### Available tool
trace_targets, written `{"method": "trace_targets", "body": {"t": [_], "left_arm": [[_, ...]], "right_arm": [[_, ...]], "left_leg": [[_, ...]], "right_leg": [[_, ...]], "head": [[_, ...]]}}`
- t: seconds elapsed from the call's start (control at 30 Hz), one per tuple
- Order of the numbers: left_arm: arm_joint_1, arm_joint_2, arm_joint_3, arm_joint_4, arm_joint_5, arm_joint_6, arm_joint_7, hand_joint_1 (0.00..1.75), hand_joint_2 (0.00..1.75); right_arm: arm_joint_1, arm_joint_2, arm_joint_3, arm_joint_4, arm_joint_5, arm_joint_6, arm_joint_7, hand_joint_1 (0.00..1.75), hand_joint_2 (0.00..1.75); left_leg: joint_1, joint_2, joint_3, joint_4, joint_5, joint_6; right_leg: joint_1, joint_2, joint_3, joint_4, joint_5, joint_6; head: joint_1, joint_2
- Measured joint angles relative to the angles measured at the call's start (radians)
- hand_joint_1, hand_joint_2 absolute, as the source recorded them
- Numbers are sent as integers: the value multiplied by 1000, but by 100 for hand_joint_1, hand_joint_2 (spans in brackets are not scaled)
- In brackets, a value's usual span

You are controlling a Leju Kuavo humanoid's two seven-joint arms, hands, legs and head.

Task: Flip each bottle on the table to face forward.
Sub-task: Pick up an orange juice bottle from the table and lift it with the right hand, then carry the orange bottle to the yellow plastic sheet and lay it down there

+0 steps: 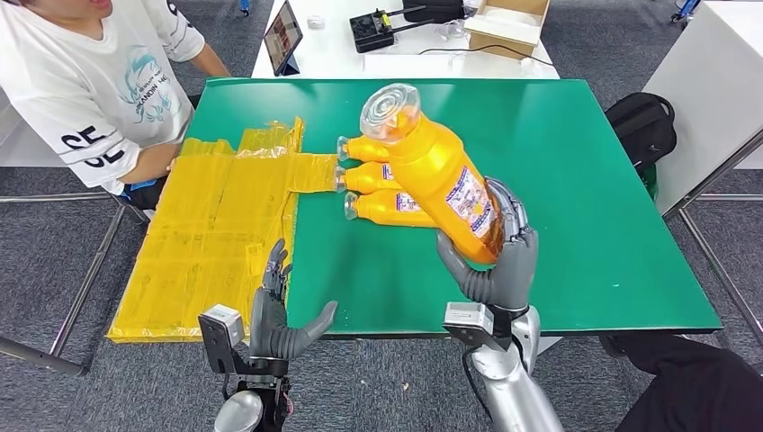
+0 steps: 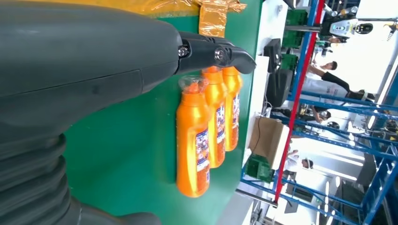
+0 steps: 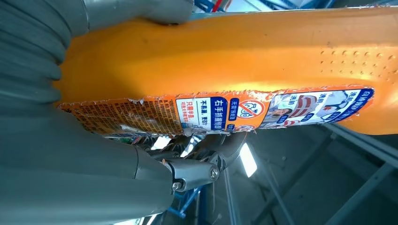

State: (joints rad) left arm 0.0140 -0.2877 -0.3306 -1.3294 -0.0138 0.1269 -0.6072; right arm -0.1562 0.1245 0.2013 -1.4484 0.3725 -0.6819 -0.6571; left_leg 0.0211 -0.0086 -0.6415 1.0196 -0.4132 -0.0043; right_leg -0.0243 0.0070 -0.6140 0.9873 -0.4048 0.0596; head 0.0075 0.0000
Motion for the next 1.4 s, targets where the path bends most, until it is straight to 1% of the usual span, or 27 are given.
{"method": "trace_targets", "body": {"t": [0.2,0.33,0.4,0.5,0.63,0.9,1.07,1.4], "left_arm": [[-1,0,-10,-14,22,-14,9,0,175],[-1,1,-18,-24,58,-50,23,0,175],[0,2,-21,-32,82,-76,31,0,175],[0,4,-32,-46,120,-124,48,0,175],[-1,7,-48,-55,143,-152,57,0,175],[-3,10,-57,-59,152,-160,56,0,175],[-3,11,-57,-65,152,-160,55,0,175],[-2,11,-58,-71,171,-183,63,0,175]], "right_arm": [[16,20,-20,-12,-21,-9,-4,175,175],[26,30,-23,-12,-28,19,-5,175,175],[35,34,-18,-11,-15,45,-4,175,175],[58,45,14,0,48,61,-4,175,175],[84,60,74,48,97,56,-4,175,175],[91,92,153,224,79,99,-4,175,175],[90,98,169,278,78,104,-4,175,175],[88,104,181,331,90,113,0,175,175]], "left_leg": [[0,0,0,0,0,0],[1,0,0,0,0,0],[1,0,0,0,0,0],[1,0,0,0,-1,0],[1,0,0,0,-1,0],[1,0,0,0,0,0],[1,0,-1,0,-1,0],[1,0,-1,0,-1,0]], "right_leg": [[0,0,0,0,0,0],[1,0,0,0,0,0],[1,0,0,0,0,0],[1,0,0,0,-1,0],[1,0,0,0,-1,0],[1,0,0,0,-1,0],[1,0,0,0,-1,0],[1,0,0,0,-1,0]], "head": [[0,0],[0,0],[0,0],[0,0],[0,0],[0,0],[0,0],[0,0]]}}
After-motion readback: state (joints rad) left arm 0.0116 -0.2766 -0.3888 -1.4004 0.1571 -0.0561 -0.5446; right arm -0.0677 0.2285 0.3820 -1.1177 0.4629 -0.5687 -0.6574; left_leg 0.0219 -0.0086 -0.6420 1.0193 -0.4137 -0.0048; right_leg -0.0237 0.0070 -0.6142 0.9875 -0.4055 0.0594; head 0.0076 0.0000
